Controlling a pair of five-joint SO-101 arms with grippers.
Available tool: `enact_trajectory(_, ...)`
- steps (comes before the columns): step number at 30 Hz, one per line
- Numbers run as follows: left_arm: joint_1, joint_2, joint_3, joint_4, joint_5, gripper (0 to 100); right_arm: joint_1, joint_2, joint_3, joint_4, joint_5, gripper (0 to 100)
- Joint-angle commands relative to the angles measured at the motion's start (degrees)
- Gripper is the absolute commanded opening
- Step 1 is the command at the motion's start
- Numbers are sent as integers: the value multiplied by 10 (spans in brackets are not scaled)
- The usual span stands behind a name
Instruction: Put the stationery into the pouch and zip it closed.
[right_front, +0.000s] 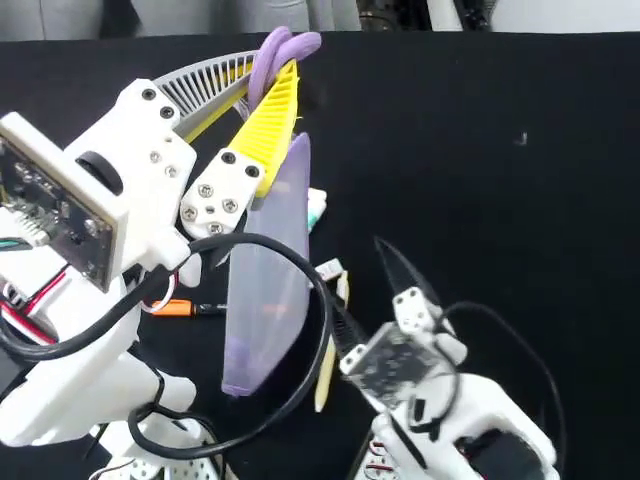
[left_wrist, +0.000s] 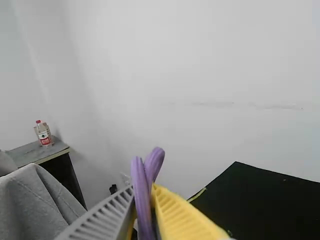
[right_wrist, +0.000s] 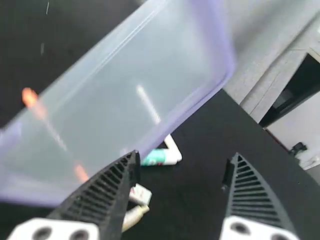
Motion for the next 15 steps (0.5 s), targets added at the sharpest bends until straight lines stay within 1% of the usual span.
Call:
enact_trajectory(1, 7, -8, -8, 2, 7, 30, -4, -3, -45, -33, -105, 283)
enact_trajectory(5, 15, -8, -8, 2, 7, 30, -4, -3, -45, -54, -116, 283)
enact_trajectory(6, 30, -8, -8, 2, 7, 30, -4, -3, -47, -58, -120, 283)
enact_trajectory(9, 99, -8, -8, 2, 7, 30, -4, -3, -58, -76, -172, 284)
enact_trajectory(11, 151, -7, -7, -3, 4, 30, -4, -3, -72, -76, -194, 286)
enact_trajectory(13, 197, -7, 5, -11, 2, 30, -4, -3, -87, -68, -205, 312)
enact_trajectory(15, 208, -7, 37, -33, 2, 30, -4, -3, -107, -42, -205, 358)
